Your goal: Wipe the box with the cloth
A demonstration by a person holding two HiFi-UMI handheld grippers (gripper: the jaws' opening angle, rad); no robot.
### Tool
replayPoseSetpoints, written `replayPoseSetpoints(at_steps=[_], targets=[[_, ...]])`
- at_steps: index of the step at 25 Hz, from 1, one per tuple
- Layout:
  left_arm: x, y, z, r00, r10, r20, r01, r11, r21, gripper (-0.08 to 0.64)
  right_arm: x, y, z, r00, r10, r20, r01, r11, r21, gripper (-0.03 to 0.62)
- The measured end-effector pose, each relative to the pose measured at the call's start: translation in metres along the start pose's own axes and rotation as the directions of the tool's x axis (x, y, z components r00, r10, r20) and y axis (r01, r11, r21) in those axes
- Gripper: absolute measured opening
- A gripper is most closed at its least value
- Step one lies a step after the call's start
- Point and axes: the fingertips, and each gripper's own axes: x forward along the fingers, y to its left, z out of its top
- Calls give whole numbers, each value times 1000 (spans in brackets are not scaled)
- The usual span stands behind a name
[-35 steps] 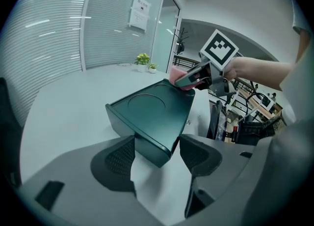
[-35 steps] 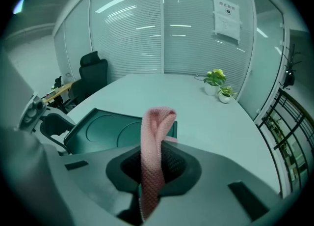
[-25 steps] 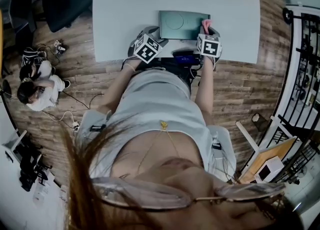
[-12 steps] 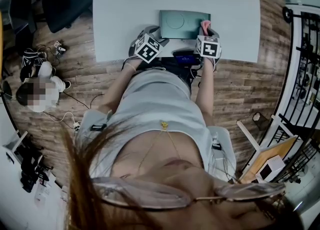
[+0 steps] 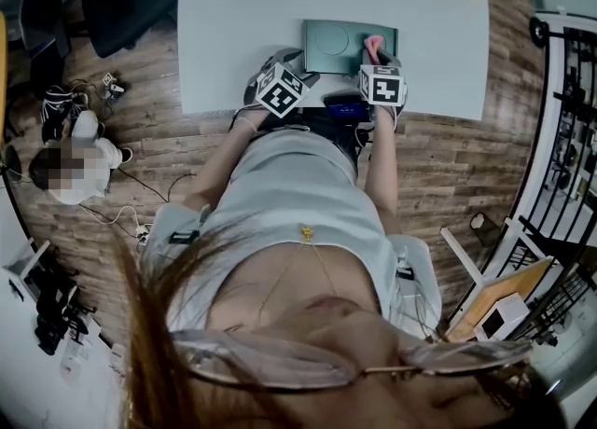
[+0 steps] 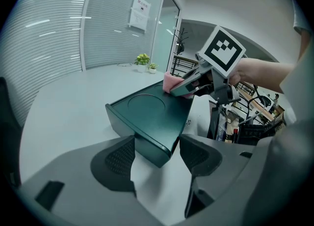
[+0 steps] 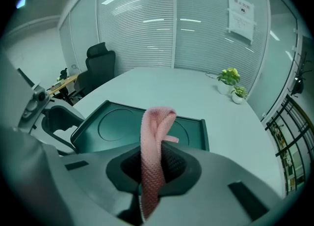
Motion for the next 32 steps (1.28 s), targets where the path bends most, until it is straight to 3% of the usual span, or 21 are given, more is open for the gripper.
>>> replayPoseSetpoints(at_steps=[12,19,32], targets=[[-4,-3,2,1000,-3,9,3,1000,3,285,-4,21,6,997,57,46,-58,998,14,38],[-3,-2,2,1000,-8,10,8,1000,1,285,-1,50,14,983,165,82,-171,983,67,38],[-2,-3,3,1000,-16,16,16,1000,-1,285,7,84,20,974,222,42,-223,975,2,38]])
